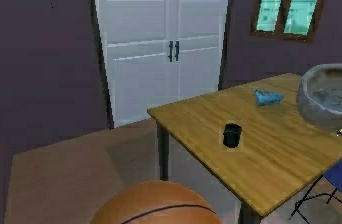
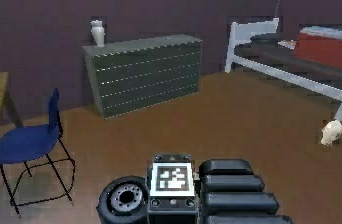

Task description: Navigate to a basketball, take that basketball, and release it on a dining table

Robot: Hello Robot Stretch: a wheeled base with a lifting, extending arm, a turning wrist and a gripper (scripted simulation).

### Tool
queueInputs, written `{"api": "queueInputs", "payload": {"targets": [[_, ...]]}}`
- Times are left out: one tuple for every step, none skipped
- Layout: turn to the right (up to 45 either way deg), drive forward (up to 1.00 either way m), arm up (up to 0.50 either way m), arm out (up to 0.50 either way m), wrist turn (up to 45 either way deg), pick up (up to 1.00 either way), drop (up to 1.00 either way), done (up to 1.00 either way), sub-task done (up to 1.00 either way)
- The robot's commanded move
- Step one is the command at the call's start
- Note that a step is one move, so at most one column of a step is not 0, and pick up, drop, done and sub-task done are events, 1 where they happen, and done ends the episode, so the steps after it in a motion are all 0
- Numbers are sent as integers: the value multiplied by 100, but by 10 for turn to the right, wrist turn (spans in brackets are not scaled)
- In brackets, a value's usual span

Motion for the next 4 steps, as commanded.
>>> {"api": "queueInputs", "payload": {"targets": [[0, 5, 0, 0, 0, 0, 0, 0, 0], [-300, 0, 0, 0, 0, 0, 0, 0, 0], [0, 100, 0, 0, 0, 0, 0, 0, 0], [0, 40, 0, 0, 0, 0, 0, 0, 0]]}}
